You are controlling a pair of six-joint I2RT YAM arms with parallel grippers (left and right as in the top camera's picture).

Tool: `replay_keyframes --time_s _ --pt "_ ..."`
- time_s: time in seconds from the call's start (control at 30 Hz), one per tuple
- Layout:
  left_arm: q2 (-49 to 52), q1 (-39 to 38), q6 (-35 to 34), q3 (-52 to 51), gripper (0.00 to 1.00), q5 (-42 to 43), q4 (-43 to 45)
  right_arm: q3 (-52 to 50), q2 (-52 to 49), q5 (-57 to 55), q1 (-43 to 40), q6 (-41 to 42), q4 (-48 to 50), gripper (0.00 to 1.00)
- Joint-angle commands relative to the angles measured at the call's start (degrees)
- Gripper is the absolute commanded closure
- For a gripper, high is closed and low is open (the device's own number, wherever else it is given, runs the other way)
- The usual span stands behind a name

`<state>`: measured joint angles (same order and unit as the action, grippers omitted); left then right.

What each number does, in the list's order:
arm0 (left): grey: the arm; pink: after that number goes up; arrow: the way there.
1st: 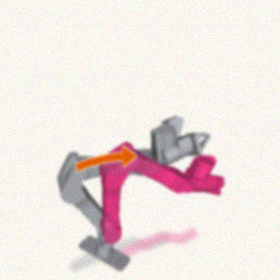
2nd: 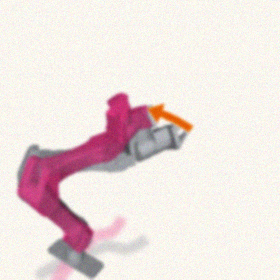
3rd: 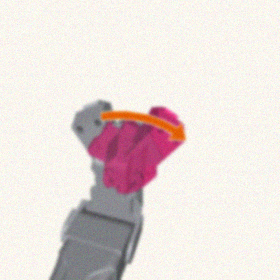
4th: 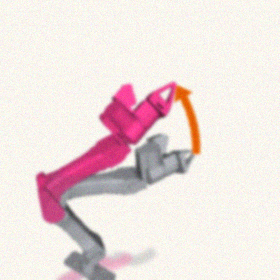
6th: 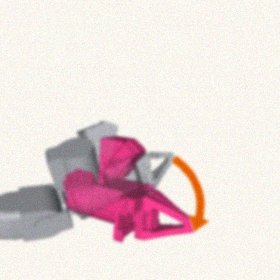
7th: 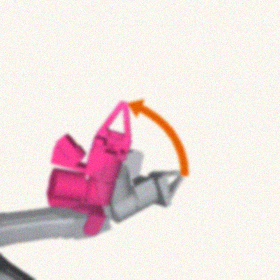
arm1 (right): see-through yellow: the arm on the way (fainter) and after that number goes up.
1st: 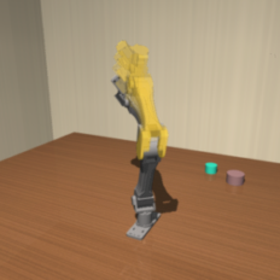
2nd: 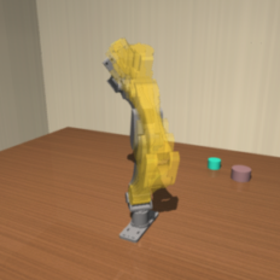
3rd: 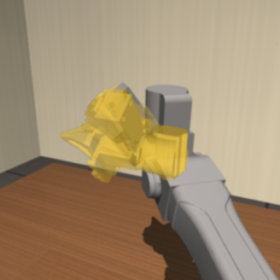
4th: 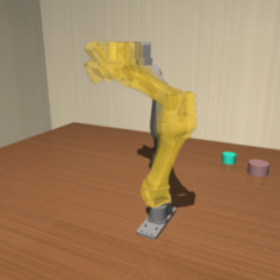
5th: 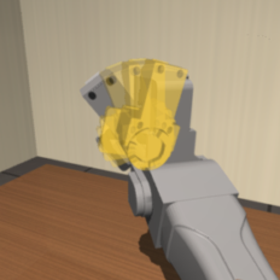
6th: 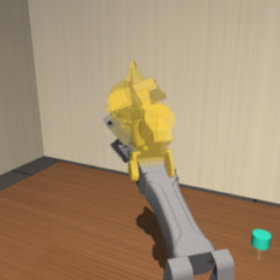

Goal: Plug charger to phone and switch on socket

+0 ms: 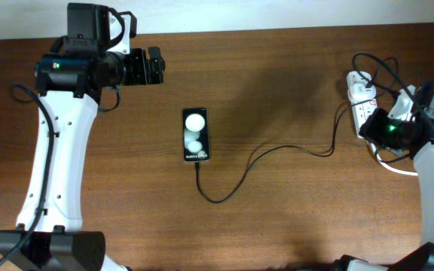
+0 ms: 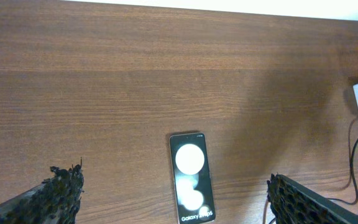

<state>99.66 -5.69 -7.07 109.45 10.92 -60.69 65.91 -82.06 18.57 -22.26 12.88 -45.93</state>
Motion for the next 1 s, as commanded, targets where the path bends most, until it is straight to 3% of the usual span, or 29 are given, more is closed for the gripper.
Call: replay_keyframes --time_s 0.0,0.17,0.43,0.6,0.97 --pt "0.1 0.1 0.3 0.0 0.01 0.2 -0.1 1.3 0.4 -1.3 -1.8 -0.7 3.1 0.96" --pt "0.1 0.1 0.3 0.0 0.01 0.2 -0.1 1.9 -4.4 -0.2 -2.6 -0.3 13.7 0.96" --pt "0.1 0.1 0.3 0.0 0.01 0.2 -0.1 11.4 -12.5 4.8 -10.0 0.0 10.9 0.96" --pt "0.1 0.1 0.3 0.0 0.01 0.2 -0.1 26.8 -26.8 5.0 -10.1 -0.4 1.1 0.96" --pt "0.1 0.1 0.3 0.0 0.01 0.2 -0.1 27.0 -34.8 3.8 -10.0 -0.2 7.7 0.96"
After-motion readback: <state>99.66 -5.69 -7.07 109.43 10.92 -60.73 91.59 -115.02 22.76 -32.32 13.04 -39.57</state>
